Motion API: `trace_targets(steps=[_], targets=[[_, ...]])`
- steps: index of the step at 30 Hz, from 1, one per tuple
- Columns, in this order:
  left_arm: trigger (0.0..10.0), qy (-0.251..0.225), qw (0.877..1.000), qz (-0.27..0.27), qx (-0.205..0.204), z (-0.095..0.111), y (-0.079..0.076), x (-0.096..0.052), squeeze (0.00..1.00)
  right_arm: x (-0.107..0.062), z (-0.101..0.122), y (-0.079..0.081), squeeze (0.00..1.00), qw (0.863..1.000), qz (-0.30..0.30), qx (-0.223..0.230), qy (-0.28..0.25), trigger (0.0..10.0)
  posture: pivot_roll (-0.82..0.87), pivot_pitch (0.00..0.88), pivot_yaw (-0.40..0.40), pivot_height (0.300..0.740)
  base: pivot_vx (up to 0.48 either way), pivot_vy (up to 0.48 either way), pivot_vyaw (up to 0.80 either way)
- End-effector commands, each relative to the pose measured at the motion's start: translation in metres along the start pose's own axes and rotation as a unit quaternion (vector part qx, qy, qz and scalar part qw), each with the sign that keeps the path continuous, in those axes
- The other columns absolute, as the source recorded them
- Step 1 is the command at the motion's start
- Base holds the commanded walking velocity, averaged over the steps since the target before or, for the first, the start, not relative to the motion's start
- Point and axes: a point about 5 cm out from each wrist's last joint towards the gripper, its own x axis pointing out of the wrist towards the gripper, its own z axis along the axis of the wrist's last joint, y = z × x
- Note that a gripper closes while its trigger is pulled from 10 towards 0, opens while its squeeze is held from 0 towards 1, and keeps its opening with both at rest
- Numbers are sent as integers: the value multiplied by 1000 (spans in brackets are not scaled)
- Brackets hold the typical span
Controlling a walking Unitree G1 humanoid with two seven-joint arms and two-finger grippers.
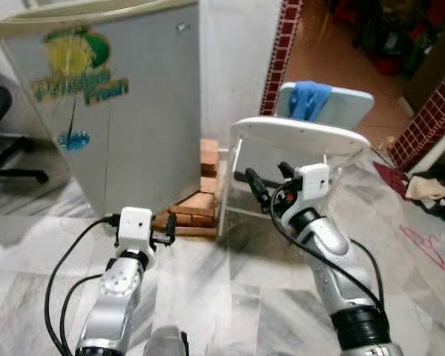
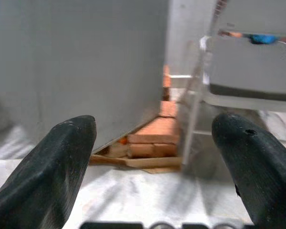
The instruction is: Restocking fridge
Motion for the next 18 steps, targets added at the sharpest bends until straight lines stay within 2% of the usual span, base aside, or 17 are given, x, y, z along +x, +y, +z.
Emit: trace_targets(steps=[1,7,18], targets=[[10000,-40,999,18,0,14,4,1,0,-8,-4,-14,0,999,-44,-22,2,10000,26,0,-22,740,0,476,0],[10000,-71,997,33,2,22,10,0,0,-13,-10,-29,0,995,-95,-23,9,10000,25,0,-17,740,0,476,0],[10000,-79,996,35,-5,23,8,2,0,-13,-12,-31,0,993,-114,-28,4,10000,20,0,-8,740,0,476,0]])
